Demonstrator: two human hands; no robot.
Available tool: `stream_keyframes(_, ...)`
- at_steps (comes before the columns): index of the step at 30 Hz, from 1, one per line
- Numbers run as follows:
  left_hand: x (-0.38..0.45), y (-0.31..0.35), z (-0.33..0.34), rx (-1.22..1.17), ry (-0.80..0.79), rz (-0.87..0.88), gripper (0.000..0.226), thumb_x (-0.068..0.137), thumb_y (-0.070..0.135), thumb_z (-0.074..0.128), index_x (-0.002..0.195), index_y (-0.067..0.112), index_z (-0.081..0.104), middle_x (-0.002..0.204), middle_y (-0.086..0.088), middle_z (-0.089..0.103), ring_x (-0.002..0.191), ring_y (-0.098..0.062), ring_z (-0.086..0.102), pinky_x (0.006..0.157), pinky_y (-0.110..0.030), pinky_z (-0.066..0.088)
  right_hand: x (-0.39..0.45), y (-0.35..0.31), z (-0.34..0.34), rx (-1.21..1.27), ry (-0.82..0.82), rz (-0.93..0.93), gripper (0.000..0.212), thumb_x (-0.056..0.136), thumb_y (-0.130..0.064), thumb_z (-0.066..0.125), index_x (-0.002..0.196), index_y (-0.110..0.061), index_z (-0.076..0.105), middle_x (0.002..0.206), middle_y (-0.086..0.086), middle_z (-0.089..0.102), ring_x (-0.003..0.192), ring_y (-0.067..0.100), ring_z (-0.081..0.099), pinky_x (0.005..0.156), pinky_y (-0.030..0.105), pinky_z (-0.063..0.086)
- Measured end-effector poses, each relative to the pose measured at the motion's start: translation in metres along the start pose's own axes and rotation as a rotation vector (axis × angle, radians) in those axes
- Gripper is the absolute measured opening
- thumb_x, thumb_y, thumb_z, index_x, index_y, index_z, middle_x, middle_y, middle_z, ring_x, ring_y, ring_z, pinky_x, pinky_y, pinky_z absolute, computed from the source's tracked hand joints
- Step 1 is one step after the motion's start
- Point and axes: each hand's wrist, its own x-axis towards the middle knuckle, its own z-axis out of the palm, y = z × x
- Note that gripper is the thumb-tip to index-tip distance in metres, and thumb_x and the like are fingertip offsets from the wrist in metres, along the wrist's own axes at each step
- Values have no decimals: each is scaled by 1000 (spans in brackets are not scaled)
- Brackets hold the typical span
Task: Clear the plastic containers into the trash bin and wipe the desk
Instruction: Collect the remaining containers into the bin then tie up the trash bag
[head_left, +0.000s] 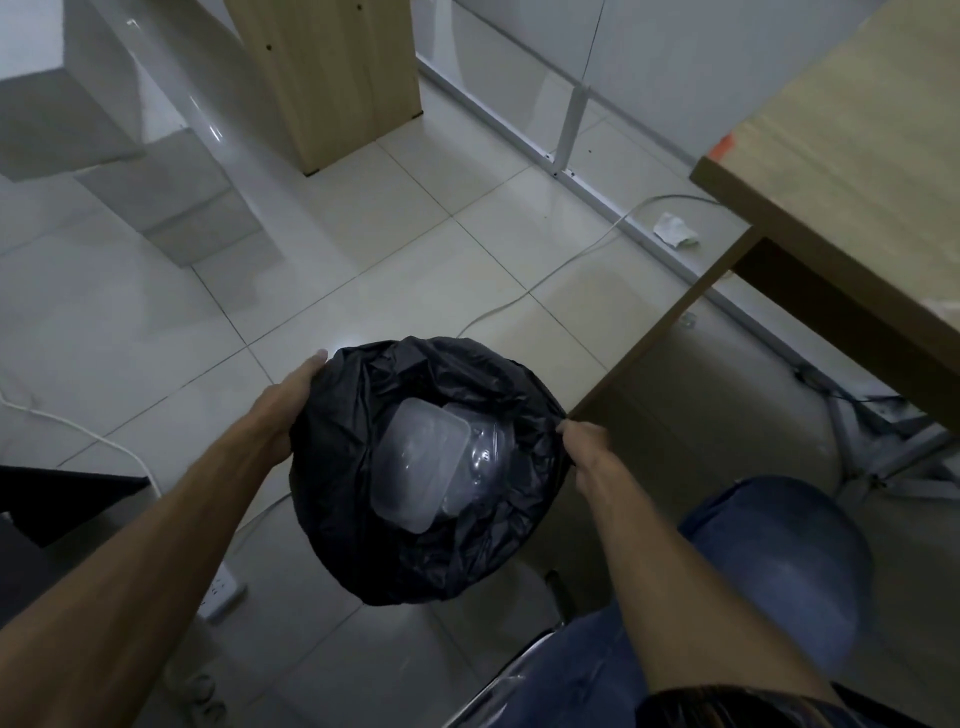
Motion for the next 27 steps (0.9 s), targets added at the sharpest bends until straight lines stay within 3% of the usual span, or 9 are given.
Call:
stream_keyframes(3, 5, 0, 0, 108, 47, -13, 58, 80, 43, 85, 115, 0, 68, 112, -13, 70, 100, -31, 68, 94, -43, 56, 7, 6, 1, 13, 30, -80, 17, 89, -19, 55, 91, -5, 65, 97, 12, 70, 78, 27, 62, 65, 40, 48)
stream_keyframes(7, 0, -7, 5, 353, 2, 69, 33, 73, 26, 92, 80, 7, 67, 93, -15, 74, 88, -31, 71, 76, -38, 59, -9, 3, -4, 65, 21, -169, 20, 90, -19, 67, 78, -16, 50, 78, 6, 57, 68, 19, 50, 60, 30, 38)
stream_keyframes(14, 5, -29, 9, 512, 306, 190, 12, 83, 3, 75, 95, 2, 76, 95, -20, 72, 88, -31, 64, 76, -34, 49, -6, -12, -17, 0, 44, -208, 36, 79, 1, 82, 105, -9, 59, 101, 7, 66, 83, 21, 65, 64, 30, 56)
stream_keyframes(16, 8, -30, 9, 451, 315, 163, 13, 83, 2, 74, 96, 2, 75, 96, -19, 71, 89, -32, 64, 82, -38, 55, -5, -14, -20, -147, 89, -247, 18, 82, 2, 78, 95, -3, 68, 97, 14, 72, 73, 21, 65, 57, 27, 55)
stream_keyframes(19, 12, -23, 9, 363, 237, 119, 15, 83, 4, 75, 94, -4, 70, 99, -25, 72, 87, -37, 69, 89, -48, 60, -5, -14, -19, -221, 135, -303, 14, 79, -3, 80, 88, 1, 71, 88, 16, 74, 77, 31, 72, 69, 41, 63)
stream_keyframes(21, 8, -13, 6, 267, 134, 98, 31, 78, 14, 82, 97, -7, 70, 103, -26, 73, 93, -40, 72, 92, -51, 60, -8, -16, -18, -199, 59, -343, 26, 79, -10, 84, 96, 3, 69, 91, 15, 74, 86, 34, 73, 75, 43, 63)
stream_keyframes(23, 5, -5, 1, 191, -31, 42, 60, 71, 45, 87, 113, 4, 72, 112, -16, 75, 107, -36, 70, 99, -52, 56, -13, -18, -18, -136, -81, -368, 49, 76, -28, 91, 109, 1, 69, 103, 17, 76, 94, 35, 75, 85, 49, 63)
stream_keyframes(25, 2, 1, -4, 221, -183, -70, 86, 68, 81, 69, 126, 18, 66, 122, -8, 72, 118, -30, 64, 104, -51, 48, -15, -20, -19, -27, -169, -333, 71, 71, -49, 92, 118, -1, 67, 116, 17, 75, 104, 37, 73, 94, 54, 60)
stream_keyframes(27, 1, 1, -8, 307, -204, -146, 96, 71, 91, 55, 132, 18, 61, 131, -6, 65, 123, -29, 58, 102, -49, 43, -16, -24, -23, 52, -193, -299, 62, 77, -47, 89, 122, -10, 65, 122, 13, 72, 108, 33, 72, 101, 50, 57)
